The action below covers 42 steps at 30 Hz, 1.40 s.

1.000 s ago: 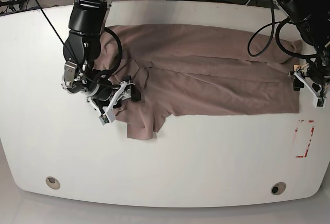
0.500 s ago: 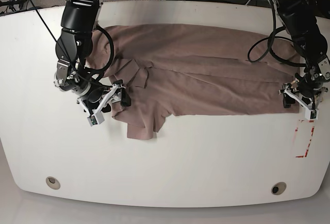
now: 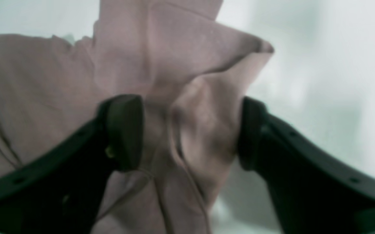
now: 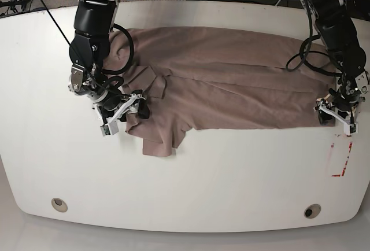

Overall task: Fold the T-shirt properly
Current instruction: 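Grasp the shirt's hem edge with both grippers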

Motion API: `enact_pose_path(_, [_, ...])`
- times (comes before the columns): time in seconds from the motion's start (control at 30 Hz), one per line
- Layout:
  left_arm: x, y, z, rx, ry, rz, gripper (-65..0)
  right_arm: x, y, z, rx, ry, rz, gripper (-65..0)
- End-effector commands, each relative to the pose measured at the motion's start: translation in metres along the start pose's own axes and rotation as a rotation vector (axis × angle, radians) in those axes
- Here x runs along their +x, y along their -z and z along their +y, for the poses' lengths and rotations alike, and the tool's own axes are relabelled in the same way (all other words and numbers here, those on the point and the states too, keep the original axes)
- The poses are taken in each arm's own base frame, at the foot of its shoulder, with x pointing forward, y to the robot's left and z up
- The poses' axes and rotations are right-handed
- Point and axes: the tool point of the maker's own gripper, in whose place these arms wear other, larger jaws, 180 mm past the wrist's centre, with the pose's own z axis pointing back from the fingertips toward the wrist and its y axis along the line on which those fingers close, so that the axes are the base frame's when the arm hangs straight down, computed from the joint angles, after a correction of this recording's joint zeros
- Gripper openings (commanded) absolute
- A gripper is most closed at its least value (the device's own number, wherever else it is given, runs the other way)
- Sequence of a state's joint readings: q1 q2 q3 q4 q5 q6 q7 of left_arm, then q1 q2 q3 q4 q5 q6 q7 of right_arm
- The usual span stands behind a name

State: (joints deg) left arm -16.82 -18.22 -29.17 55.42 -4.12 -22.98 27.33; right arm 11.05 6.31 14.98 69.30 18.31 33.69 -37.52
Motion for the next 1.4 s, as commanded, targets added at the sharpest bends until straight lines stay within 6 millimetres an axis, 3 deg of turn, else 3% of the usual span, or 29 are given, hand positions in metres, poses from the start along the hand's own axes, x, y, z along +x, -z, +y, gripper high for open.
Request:
enact_pose_path(0.0, [0.025,-0.001,0.011,0.016,-0.006,-0.066,-26.5,0.015,-0.004,-0.005,-0.013,-0.009,-0.035,-35.0])
enact_pose_path(0.17, [0.030,0.002,0.009,0.009,-0.019,-0.081,-26.5,0.013,-0.004,-0.005,-0.014,-0.006,-0.032,-61.5])
enact_pose_path(0.23, [0.029,0.002,0.008,0.007,-0.020,-0.080,-26.5,0.013,-0.004,-0.005,-0.014,-0.006,-0.032,-65.0])
enact_pose_path(0.67, [0.022,0.010,-0.018,-0.042,0.078,-0.033,-26.5,0.012,-0.003,0.000,0.000,0.002,-0.035,-65.0])
enact_pose_path(0.83, [0.019,0.011,-0.023,-0.052,0.110,-0.018,-26.5,0.023,-0.010,0.003,-0.004,-0.029,-0.068,-65.0])
enact_pose_path(0.9, [0.017,0.010,-0.020,-0.046,0.107,0.002,-26.5,0.028,-0.013,0.007,-0.004,-0.044,-0.085,-65.0])
enact_pose_path(1.07, [0.039,-0.007,0.014,0.027,0.085,-0.026,-26.7,0.030,-0.015,0.015,0.002,-0.062,-0.070,-65.0])
enact_pose_path(1.37, [0.022,-0.006,0.014,0.021,0.078,0.006,-26.7,0.031,-0.014,0.019,0.010,-0.061,-0.066,-65.0])
